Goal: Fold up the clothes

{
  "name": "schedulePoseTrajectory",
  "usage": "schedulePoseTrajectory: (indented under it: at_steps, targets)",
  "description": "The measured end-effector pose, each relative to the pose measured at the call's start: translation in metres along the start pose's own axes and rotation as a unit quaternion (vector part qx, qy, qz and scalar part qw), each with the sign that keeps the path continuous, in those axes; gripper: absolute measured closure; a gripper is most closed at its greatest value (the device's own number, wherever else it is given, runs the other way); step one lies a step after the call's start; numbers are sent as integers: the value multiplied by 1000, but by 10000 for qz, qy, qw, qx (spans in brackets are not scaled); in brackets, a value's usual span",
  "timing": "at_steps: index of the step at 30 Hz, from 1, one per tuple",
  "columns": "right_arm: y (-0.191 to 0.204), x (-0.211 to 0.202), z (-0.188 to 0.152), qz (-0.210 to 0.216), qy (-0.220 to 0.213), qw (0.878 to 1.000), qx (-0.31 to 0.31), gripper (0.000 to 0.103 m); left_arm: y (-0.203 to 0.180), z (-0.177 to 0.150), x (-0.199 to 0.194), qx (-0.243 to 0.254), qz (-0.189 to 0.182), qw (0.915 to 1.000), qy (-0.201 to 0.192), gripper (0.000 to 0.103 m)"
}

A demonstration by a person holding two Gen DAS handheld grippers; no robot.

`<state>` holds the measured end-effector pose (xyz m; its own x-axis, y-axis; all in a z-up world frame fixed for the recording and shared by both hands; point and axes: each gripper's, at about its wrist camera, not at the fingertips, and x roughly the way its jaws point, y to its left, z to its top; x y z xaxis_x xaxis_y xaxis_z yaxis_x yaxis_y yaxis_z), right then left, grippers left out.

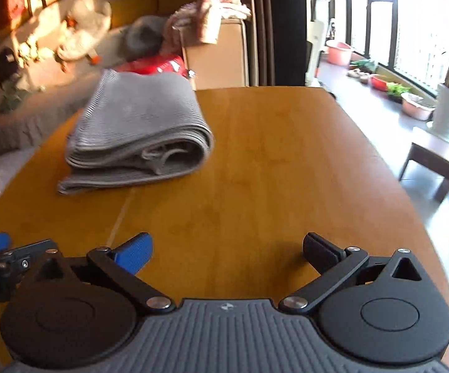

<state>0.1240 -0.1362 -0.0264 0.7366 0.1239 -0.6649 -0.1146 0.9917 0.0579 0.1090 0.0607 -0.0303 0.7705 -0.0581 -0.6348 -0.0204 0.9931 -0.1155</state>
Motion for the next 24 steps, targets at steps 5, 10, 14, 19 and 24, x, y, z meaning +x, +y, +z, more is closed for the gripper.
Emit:
schedulePoseTrajectory:
  at_steps: [5,10,14,19,24]
  targets:
    - [7,7,2,-140,54,9996,-220,0,-10,-2,2,101,299,9995,21,0]
    - [7,9,3,-135,22,9997,-206,0,-5,-3,1,-59,324,9994,-51,0]
    - [7,9,1,-138,13,9997,-202,0,-4,0,1,-181,470,9987,-66,0]
    - [6,9,0,-136,5,9997,-199,0,-6,2,3,-86,525,9986,-18,0]
    - [5,8,-1,-130,4,9997,-199,0,-11,3,6,70,627,9980,58,0]
